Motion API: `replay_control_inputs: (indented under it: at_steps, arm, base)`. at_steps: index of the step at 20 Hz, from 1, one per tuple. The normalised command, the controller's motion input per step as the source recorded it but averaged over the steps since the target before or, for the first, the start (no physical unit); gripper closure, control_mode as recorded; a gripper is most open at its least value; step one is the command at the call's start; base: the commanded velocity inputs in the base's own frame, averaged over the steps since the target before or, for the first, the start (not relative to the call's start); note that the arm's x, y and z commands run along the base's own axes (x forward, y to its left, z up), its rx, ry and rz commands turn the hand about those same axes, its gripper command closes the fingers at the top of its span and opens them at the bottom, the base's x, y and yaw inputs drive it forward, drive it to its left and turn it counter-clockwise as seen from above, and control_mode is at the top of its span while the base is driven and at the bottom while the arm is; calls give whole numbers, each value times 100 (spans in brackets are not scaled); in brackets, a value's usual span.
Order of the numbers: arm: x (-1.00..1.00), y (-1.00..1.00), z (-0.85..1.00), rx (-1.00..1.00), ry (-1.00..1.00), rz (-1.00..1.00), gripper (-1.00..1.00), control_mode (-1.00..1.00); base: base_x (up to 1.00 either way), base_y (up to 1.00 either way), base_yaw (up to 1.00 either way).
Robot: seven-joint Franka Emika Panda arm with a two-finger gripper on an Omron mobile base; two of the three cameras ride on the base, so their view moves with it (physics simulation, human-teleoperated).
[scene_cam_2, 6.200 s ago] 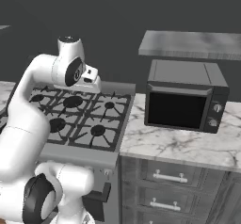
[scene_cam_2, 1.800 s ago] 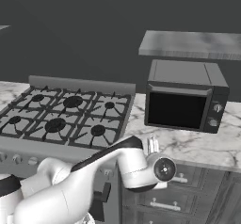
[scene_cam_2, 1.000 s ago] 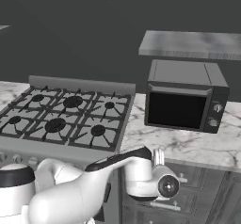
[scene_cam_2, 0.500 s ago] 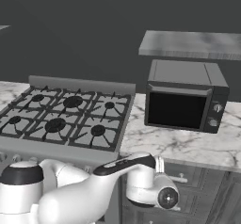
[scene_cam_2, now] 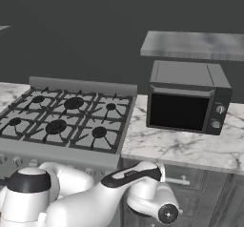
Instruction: Take the tongs from the drawer on the right and place them on the dining counter next to the tray containing the hot dog.
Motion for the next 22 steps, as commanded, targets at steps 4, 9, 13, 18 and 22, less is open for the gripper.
replay_control_inputs:
  at_steps: [4,9,13,18,22]
  arm:
    - [0,-4,-16,6,-8,0,-100,-100]
    - [0,-12,-16,5,-4,0,-100,-100]
    - [0,-18,-17,3,-1,0,-100,-100]
    - [0,-16,-19,1,0,0,-100,-100]
    - [1,-11,-21,0,0,0,-100,-100]
  base:
    - [0,0,0]
    - [0,0,0]
    - [0,0,0]
    - [0,0,0]
    - [0,0,0]
